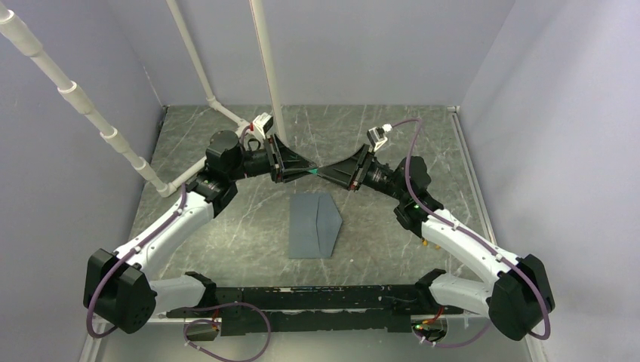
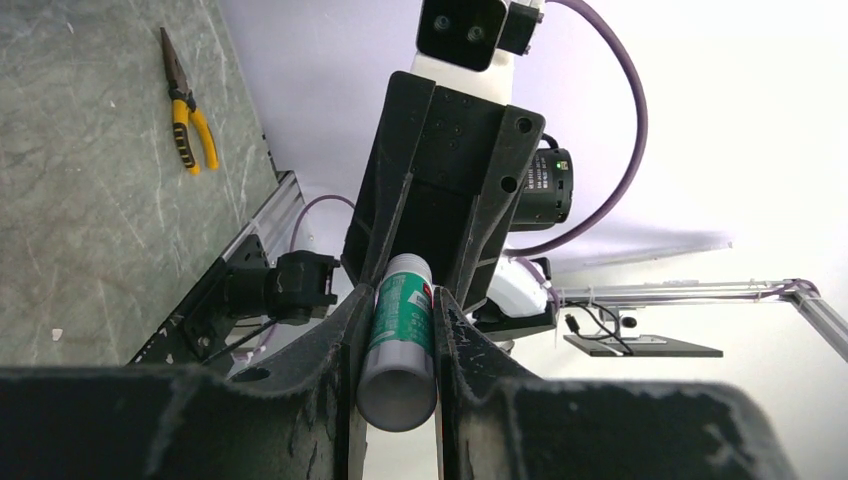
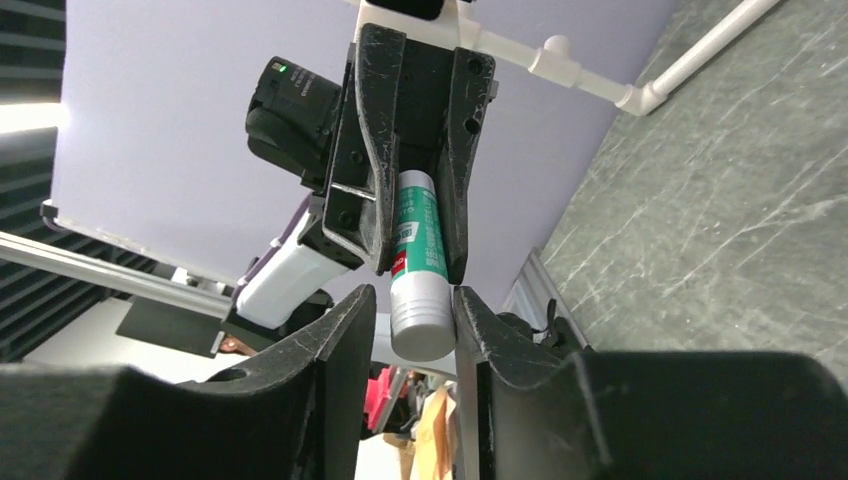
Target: Place the letter into the envelope and seal it
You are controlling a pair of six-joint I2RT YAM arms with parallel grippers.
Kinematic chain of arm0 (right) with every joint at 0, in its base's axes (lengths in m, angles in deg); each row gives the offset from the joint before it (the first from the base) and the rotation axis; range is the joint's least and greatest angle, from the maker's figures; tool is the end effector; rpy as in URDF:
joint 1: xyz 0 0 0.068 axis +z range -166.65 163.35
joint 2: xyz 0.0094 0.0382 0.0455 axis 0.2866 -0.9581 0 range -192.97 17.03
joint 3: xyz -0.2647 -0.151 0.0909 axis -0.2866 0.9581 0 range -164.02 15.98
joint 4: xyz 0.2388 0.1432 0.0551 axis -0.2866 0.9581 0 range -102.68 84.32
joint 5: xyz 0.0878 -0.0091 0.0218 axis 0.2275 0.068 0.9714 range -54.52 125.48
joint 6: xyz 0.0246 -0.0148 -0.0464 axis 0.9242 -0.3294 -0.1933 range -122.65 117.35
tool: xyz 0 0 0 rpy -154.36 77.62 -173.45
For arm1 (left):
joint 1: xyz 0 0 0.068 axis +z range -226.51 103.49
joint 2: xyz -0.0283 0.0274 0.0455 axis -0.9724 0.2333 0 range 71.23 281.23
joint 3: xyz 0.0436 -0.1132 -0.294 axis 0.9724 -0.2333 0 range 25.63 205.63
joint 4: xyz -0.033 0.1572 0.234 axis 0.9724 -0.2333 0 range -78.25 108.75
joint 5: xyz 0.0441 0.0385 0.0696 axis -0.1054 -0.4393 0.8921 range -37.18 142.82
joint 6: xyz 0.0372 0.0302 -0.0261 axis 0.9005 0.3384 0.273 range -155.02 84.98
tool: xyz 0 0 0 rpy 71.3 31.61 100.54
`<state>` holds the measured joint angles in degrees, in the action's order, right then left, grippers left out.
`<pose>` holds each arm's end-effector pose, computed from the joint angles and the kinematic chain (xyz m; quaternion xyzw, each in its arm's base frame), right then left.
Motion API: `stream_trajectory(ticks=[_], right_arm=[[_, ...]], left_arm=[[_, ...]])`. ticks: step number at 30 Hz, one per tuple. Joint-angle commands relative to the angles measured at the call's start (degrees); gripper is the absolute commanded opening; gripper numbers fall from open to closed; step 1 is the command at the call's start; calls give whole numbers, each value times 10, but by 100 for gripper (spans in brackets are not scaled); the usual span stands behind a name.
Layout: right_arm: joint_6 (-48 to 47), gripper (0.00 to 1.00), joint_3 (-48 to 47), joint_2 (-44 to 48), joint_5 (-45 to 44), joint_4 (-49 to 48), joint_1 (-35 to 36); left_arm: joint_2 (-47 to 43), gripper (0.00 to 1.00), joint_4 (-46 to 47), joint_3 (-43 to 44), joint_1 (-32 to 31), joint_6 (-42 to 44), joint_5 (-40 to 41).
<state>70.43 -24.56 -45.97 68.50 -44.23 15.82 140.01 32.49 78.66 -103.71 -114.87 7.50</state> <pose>0.2033 0.1530 0.3595 0.0131 0.6585 0.6925 0.2945 0.2392 -0.1522 0.3843 -0.0545 0.7137 -0.6802 0.1582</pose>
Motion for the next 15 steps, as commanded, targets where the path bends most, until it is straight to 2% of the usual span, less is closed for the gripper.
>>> stream_trajectory(ticks=[1,6,11,15], right_arm=[[20,34,0,3,16,-61,2],[8,0,-14,1,51,-46,2],[-35,0,-6,18,80,-57,-18],[-28,0,16,36,94,-98,-67]], left_arm=[[-10,2,25,1,2,-3,-11],[-15,2,42,-5,1,-7,-6],[-37,2,5,-3,12,20,-3],[-73,2,-3,-23,53,18,-11]])
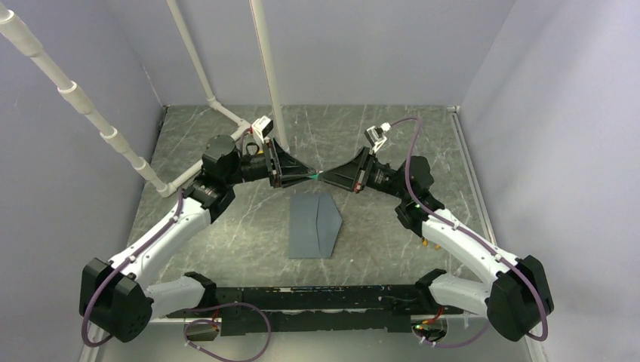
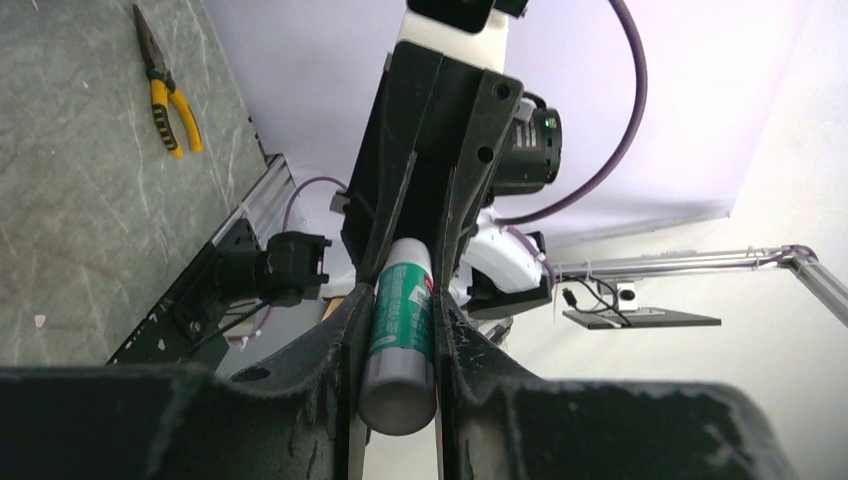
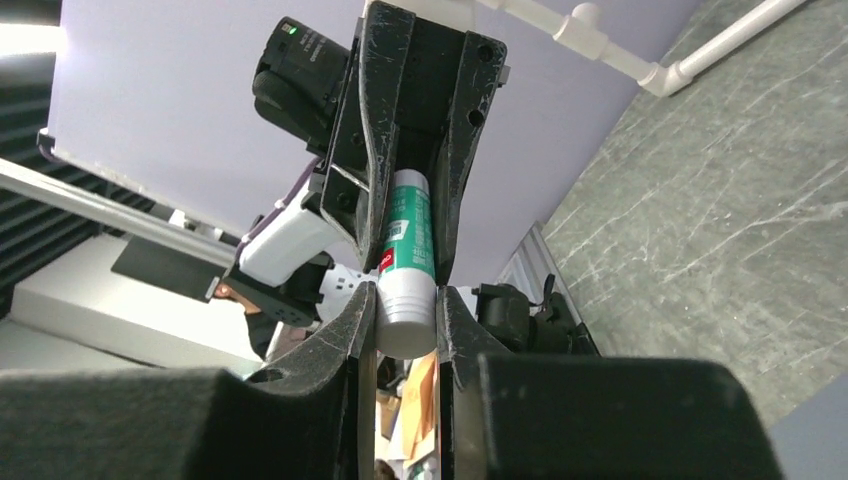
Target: Place the letter into the envelope and seal it
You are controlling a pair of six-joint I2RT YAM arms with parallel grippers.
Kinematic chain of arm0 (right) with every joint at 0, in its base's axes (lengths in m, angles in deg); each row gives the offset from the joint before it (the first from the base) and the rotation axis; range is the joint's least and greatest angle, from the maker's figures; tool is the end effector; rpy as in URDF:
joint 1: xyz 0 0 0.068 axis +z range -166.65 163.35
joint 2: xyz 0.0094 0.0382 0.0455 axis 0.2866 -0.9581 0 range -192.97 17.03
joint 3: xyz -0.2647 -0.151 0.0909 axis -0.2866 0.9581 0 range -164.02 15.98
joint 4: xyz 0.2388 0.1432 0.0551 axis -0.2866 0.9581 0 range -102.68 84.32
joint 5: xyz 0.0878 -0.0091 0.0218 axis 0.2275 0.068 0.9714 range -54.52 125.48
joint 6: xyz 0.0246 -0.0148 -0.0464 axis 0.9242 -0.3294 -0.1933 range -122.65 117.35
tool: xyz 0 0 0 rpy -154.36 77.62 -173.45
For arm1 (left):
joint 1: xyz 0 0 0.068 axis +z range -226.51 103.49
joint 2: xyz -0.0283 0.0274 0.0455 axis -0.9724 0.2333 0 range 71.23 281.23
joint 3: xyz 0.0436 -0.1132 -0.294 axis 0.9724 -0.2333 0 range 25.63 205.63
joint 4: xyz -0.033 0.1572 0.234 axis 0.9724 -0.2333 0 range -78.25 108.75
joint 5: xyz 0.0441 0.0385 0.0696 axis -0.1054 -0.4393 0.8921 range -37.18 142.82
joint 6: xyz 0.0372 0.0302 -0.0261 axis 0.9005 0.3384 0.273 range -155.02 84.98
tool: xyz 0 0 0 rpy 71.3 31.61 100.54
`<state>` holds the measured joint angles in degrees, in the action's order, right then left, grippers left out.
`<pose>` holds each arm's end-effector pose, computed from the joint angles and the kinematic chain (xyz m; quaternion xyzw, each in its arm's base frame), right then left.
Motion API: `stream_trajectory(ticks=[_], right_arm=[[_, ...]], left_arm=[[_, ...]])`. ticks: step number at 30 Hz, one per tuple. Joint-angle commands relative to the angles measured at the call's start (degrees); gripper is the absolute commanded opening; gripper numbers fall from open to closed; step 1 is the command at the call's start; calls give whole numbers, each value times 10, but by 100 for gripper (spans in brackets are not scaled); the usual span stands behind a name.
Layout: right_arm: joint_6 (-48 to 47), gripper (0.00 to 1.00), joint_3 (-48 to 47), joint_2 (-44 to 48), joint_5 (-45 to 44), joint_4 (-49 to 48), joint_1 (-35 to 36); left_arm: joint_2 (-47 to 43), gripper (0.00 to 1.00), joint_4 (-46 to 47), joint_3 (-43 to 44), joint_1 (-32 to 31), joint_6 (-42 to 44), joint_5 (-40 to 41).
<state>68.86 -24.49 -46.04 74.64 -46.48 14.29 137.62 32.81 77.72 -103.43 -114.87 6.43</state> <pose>0.2033 0.1488 0.3624 -0.0355 0.6507 0.7008 0.2901 0.2289 -0.1460 0.3894 -0.0414 0.7069 -0.6871 0.1628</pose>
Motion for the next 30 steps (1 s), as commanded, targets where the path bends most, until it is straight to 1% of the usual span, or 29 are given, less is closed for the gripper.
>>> stream_trajectory(ticks=[1,3,5,8,9,10,12,14,16,19,21,22,24,27,30], right_arm=[[-3,0,24,42,33,-97,-62],[14,0,34,47,41,-144,-80],[10,0,31,55,43,-143,-91],[24,0,36,56,51,-171,-105],[18,0,33,53,54,-162,-107],[-3,0,25,53,53,-125,-107],[-102,0,-12,60,24,32,-108],[-234,0,-69,58,-47,225,-107],[-318,0,-124,35,-126,375,-107],[-396,0,-170,-19,-241,513,-106],[-429,0,-191,-62,-312,567,-105],[-436,0,-194,-83,-356,584,-105],[-441,0,-192,-113,-412,601,-103],[-447,4,-183,-148,-462,607,-102],[-459,8,-179,-183,-498,614,-100]], left_arm=[[-59,2,-22,-13,60,26,2],[-75,2,-46,-13,76,38,6],[-85,2,-44,-16,89,37,5],[-90,2,-46,-16,101,40,2],[-87,2,-46,-15,101,41,0],[-84,2,-49,-13,101,44,-2],[-83,2,-97,5,102,81,8],[-84,2,-177,30,101,141,35],[-80,2,-251,56,101,204,58],[-62,2,-319,78,100,271,69],[-46,2,-351,83,99,310,69],[-37,3,-368,85,97,323,73],[-21,3,-396,87,91,348,93],[1,2,-428,90,74,374,125],[17,2,-436,89,56,389,145]])
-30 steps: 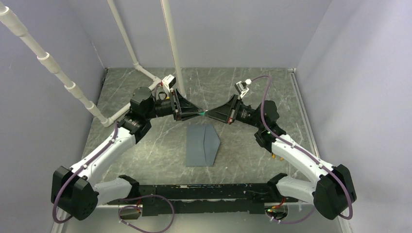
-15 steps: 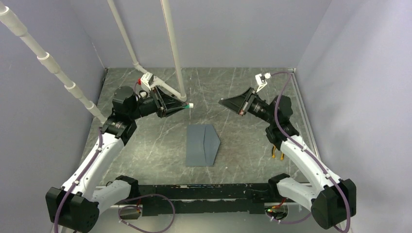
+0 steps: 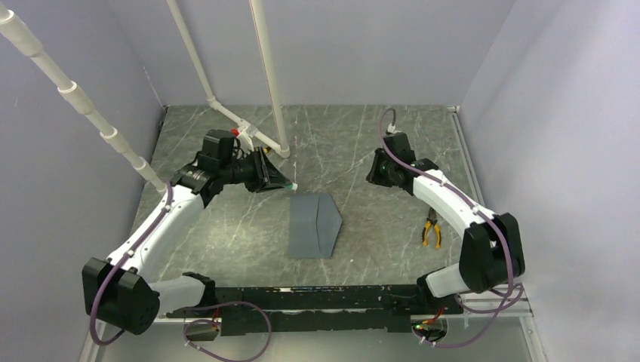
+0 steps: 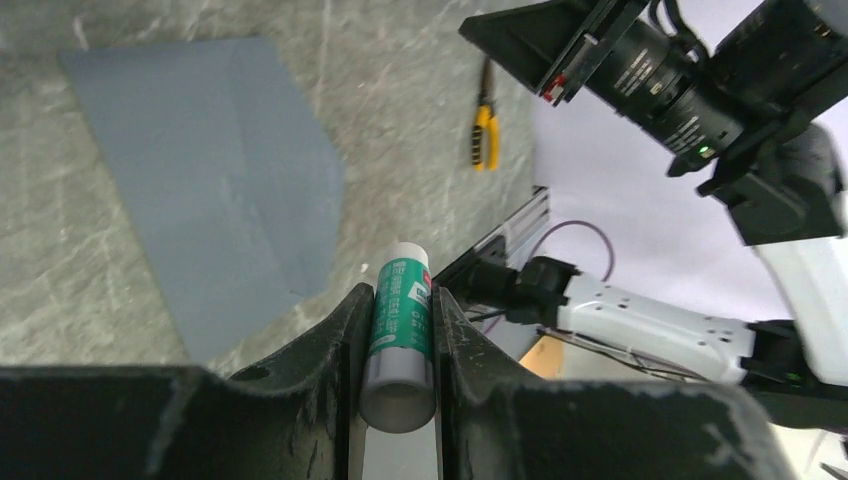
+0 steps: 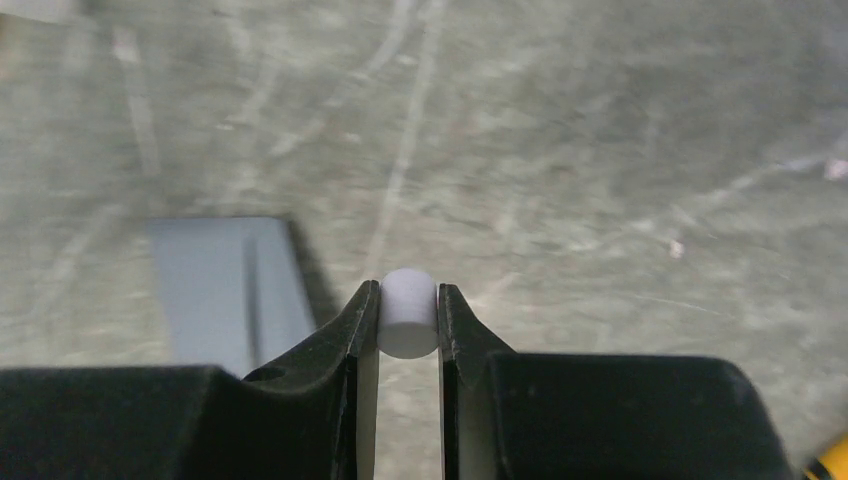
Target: Place the letter into the envelope and seal it
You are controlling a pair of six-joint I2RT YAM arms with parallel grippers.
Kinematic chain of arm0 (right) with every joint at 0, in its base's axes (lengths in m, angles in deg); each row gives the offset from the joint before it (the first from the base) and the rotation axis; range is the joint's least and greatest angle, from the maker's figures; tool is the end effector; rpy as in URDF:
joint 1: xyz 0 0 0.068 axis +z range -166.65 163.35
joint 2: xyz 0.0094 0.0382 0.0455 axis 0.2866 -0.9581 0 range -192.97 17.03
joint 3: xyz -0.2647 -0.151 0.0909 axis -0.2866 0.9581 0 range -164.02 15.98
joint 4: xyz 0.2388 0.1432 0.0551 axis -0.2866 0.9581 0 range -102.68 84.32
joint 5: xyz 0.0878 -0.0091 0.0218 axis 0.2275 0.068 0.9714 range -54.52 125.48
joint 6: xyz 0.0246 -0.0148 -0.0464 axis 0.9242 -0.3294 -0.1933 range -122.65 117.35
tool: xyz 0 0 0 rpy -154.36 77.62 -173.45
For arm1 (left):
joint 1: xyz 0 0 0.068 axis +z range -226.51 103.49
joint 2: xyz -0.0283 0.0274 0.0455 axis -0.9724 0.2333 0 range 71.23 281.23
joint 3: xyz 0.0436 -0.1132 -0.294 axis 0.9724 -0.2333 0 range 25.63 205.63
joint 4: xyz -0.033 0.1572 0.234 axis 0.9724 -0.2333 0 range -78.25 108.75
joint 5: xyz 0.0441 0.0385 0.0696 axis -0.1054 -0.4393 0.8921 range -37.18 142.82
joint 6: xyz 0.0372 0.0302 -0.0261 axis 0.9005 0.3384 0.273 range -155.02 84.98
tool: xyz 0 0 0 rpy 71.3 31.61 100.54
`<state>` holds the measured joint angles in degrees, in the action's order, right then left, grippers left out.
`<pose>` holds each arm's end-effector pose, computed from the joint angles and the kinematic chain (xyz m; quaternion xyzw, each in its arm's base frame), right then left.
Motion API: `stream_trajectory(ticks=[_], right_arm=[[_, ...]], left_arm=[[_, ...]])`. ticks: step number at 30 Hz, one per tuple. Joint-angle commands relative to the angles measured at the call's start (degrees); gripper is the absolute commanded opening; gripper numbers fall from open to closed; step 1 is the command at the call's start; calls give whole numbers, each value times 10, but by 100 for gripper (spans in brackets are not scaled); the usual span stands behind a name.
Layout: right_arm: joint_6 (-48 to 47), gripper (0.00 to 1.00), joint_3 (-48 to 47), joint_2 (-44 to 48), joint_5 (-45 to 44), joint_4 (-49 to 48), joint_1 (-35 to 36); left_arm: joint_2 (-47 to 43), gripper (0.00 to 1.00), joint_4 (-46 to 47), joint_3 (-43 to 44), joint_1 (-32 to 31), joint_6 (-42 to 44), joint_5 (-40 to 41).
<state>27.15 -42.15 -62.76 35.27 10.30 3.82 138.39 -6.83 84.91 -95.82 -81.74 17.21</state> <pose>0.2957 0.1102 0.2980 0.0757 0.9196 0.1622 0.3498 0.2389 -0.1063 0.3651 -0.0580 0.8490 -0.4715 0.2314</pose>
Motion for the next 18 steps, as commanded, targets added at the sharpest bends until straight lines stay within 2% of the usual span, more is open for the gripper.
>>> stream_trajectory(ticks=[1,5,13,18], right_arm=[[-47,8,-3,-32,-112,50,5],[-71,9,-10,-89,-111,73,6],[-94,13,-5,-158,-74,59,6],[-101,21,-3,-182,-80,56,5]], left_arm=[[16,2,-42,19,-27,62,44],[42,2,-48,24,-52,75,58],[81,2,-57,44,-83,95,78],[90,2,-69,50,-93,102,95]])
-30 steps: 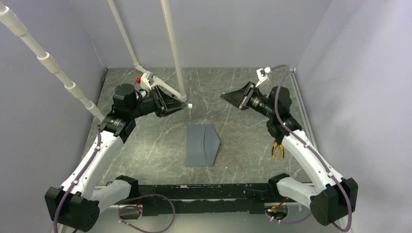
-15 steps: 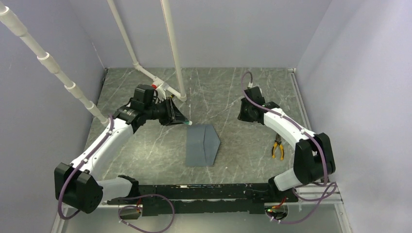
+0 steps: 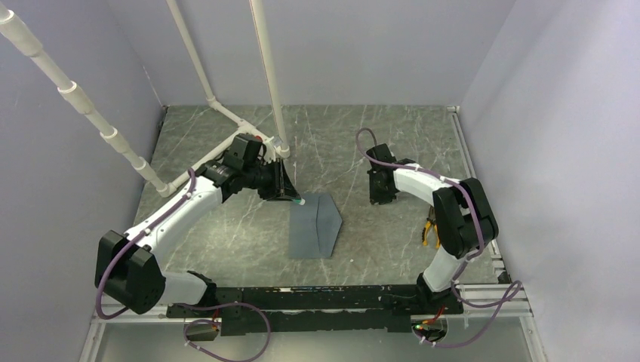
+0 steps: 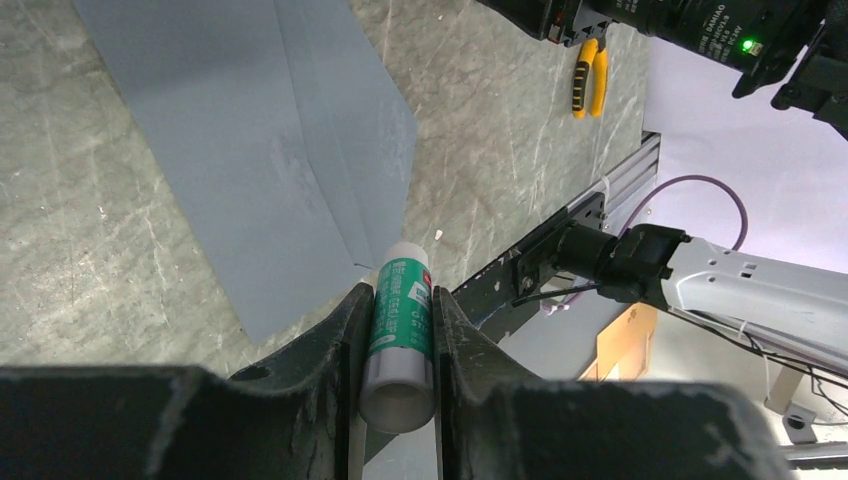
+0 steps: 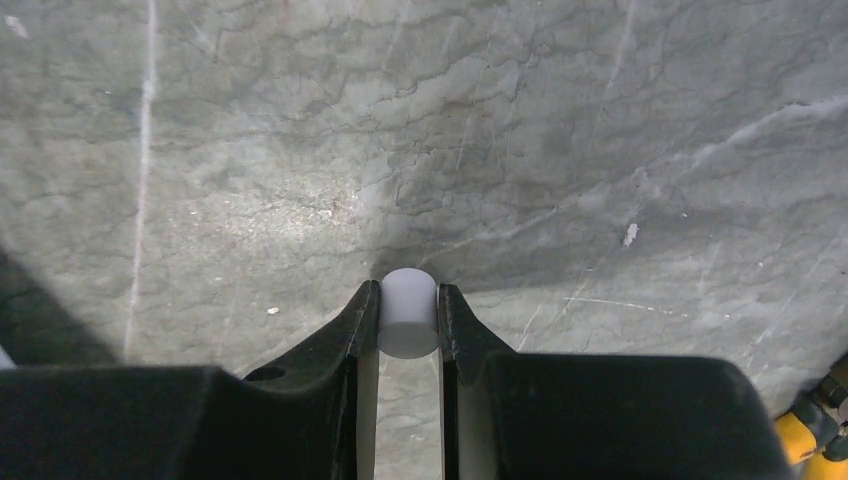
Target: Place the letter into the envelope and seal it
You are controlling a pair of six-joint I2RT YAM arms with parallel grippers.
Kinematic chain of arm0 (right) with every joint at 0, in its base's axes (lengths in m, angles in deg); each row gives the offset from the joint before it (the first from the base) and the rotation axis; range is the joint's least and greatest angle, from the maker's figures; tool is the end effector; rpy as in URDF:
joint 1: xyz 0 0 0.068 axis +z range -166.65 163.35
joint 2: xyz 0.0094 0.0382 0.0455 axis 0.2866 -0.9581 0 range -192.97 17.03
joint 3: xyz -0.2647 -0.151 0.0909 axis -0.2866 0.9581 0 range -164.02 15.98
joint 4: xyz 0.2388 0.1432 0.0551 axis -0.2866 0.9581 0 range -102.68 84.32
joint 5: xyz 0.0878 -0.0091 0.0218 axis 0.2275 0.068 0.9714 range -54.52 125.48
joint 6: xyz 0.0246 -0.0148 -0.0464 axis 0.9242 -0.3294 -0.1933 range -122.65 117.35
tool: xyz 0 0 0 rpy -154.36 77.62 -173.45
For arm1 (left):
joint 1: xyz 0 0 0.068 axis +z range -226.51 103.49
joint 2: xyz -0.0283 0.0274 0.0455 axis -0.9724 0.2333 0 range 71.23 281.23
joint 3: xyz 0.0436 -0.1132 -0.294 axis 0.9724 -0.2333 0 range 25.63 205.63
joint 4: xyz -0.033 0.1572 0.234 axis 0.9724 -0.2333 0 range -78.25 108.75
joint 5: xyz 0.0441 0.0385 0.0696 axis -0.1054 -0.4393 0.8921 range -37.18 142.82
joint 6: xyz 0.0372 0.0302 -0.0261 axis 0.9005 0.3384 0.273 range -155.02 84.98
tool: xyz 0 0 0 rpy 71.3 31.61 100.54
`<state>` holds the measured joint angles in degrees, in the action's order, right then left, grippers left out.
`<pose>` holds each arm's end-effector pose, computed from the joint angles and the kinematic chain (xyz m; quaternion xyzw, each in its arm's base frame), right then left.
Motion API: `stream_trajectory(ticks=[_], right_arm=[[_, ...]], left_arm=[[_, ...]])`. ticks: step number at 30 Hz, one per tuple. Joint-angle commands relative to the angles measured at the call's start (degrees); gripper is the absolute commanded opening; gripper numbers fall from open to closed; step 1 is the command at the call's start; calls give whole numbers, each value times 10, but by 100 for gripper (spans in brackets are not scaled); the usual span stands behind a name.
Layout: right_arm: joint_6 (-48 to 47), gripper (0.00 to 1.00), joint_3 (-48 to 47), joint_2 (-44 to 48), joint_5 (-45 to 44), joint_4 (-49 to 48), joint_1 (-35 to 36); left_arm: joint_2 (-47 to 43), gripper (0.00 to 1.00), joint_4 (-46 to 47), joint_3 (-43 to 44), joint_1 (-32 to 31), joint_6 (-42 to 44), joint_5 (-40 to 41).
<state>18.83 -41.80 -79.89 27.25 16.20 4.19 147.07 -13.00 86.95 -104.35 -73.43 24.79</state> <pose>0.3243 0.1178 0.1964 0.0191 0.9790 0.0029 0.2028 0.2509 -0.1520 0.3285 0.0069 0.9049 -0.3857 0.1798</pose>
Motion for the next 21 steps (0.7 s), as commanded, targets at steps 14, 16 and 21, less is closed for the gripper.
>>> stream_trajectory(ticks=[14,16,21], right_arm=[[-21,58,-6,31,12,-14,1],[-22,60,-13,51,16,-8,2],[-31,65,-5,155,77,-22,1]], left_arm=[[8,2,-20,47,-13,34,50],[9,2,-22,48,-13,35,48],[3,2,-20,54,-13,43,26]])
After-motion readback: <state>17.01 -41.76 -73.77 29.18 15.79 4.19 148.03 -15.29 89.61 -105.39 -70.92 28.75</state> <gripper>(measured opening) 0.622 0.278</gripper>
